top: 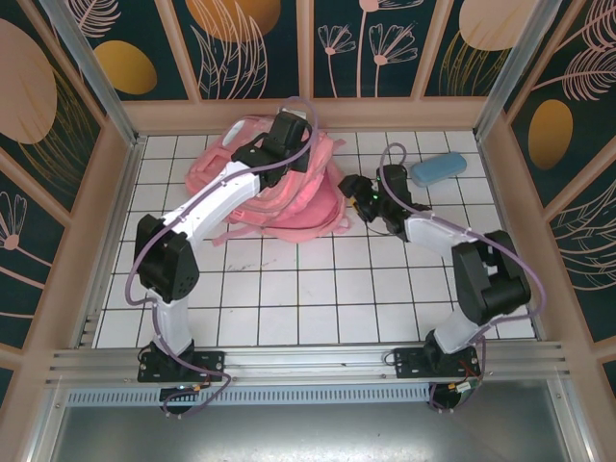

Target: Pack books, pencil case, and school supplies into a backpack

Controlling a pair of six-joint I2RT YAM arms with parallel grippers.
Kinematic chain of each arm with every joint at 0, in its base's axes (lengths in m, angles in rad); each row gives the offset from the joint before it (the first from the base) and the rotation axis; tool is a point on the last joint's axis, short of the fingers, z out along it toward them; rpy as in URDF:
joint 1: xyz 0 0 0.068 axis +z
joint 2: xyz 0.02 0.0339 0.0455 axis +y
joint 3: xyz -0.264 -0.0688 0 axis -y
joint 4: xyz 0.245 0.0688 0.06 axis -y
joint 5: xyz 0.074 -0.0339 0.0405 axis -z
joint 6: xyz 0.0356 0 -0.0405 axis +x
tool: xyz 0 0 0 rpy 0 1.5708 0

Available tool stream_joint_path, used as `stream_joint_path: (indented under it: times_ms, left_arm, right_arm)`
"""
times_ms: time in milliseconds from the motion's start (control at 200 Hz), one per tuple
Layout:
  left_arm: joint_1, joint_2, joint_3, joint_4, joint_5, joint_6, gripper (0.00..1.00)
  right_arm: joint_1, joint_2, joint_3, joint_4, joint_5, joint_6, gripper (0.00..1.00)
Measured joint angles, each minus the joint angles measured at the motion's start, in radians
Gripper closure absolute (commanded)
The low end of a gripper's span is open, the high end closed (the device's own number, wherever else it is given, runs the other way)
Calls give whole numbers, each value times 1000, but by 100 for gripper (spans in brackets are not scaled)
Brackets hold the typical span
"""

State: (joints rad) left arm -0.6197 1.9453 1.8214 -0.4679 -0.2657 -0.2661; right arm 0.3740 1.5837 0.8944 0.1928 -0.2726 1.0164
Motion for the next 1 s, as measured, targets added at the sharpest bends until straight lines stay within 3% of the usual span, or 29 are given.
stream_joint_path:
  times_ms: [95, 180, 370, 510, 636, 876, 1001]
  left_arm:
    - [0, 54, 43, 3, 64, -21, 98]
    - [0, 114, 101, 14, 118, -40, 89]
    - [-3, 188, 216, 77, 237, -72, 44]
    - [6, 168, 208, 122, 282, -116, 29]
    - [58, 86, 56, 150, 298, -180, 24]
    - [253, -183, -424, 223, 280, -363, 15]
    - [312, -313, -611, 255, 281, -438, 12]
  right_arm:
    - [-10, -76, -25, -79, 75, -42, 35]
    - [-9, -134, -31, -126, 114, -80, 35]
    - [41, -192, -27, -225, 179, -181, 37]
    - [137, -188, -4, -306, 233, -262, 41]
    - [214, -149, 28, -328, 261, -330, 45]
    - [409, 10, 95, -333, 295, -418, 51]
    - [505, 103, 149, -333, 330, -431, 57]
